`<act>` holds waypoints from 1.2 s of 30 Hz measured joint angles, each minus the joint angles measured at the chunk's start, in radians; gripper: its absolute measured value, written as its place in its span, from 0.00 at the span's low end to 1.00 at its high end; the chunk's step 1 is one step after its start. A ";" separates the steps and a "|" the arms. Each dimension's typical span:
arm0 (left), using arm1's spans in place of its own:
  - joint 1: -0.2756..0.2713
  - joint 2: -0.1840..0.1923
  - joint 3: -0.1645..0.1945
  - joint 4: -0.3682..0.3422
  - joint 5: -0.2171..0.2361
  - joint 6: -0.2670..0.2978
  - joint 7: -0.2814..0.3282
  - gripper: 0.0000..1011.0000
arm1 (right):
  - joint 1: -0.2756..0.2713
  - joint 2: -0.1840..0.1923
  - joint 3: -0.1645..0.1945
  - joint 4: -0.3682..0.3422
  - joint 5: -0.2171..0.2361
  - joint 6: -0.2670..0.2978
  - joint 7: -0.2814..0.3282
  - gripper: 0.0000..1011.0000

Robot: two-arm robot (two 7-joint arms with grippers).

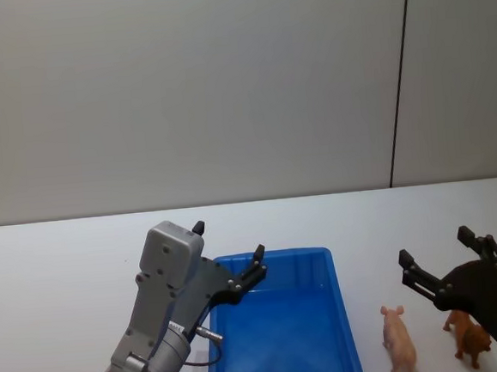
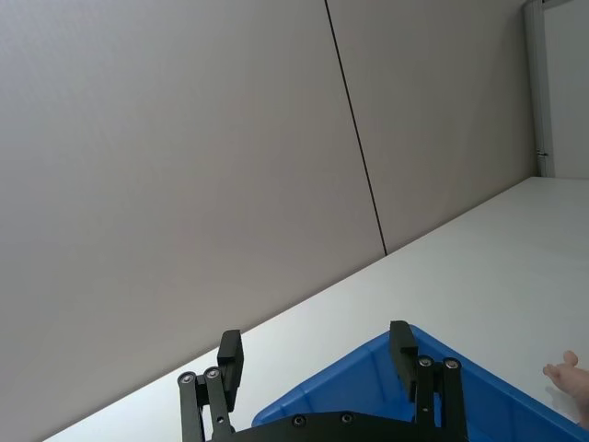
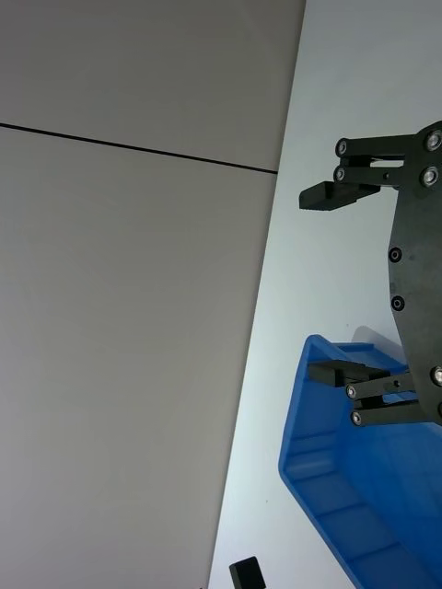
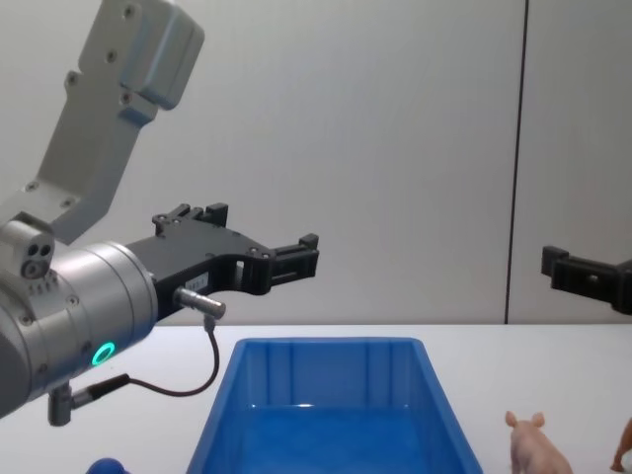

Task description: Pick up the two dolls from the table and place them into the box.

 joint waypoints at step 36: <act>0.000 0.000 0.000 0.000 0.000 0.000 0.000 0.99 | 0.006 0.035 0.033 0.038 0.022 0.038 0.033 0.99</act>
